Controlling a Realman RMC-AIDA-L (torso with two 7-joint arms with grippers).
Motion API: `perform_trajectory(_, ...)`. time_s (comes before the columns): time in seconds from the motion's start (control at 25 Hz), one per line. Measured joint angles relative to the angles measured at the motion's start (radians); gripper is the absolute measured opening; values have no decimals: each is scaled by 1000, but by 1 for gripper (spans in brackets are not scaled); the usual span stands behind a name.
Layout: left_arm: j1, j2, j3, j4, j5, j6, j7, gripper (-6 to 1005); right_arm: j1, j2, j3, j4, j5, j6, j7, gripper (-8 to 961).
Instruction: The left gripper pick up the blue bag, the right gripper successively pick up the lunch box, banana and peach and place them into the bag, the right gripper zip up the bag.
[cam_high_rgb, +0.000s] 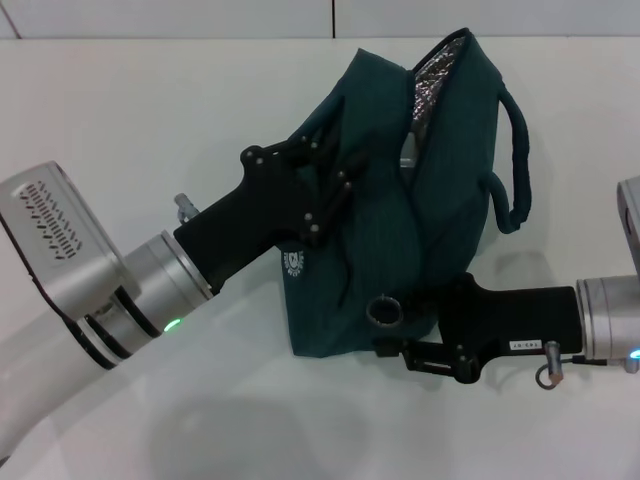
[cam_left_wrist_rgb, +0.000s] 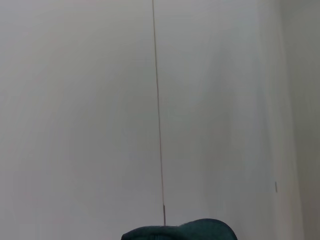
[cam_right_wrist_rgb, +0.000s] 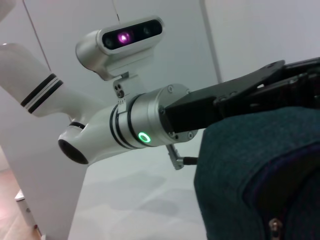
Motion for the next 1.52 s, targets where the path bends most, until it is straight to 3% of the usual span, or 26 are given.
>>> perform_trajectory(0.2, 6, 0, 0, 11, 7, 2, -12, 256, -30, 0, -9, -38, 9, 1, -33, 235)
perform_trajectory(0.64, 36, 2, -1, 24, 27, 38, -35, 262, -69, 0, -11, -42, 53, -26, -209, 92)
perform_trajectory(0.76, 49, 2, -6, 25, 25, 75, -48, 267, -73, 0, -11, -50, 51, -62, -238, 77)
perform_trajectory(1.08, 92, 3, -10, 23, -56, 179, -89, 488, -98, -10, -33, -175, 35, -104, -249, 48)
perform_trajectory(1.36, 155, 4, -11, 17, -121, 250, -147, 499, -88, -17, -33, -254, 25, -104, -244, 48)
perform_trajectory(1.52, 228, 2, -10, -2, -145, 246, -195, 497, -90, -17, -33, -326, -11, -106, -237, 48)
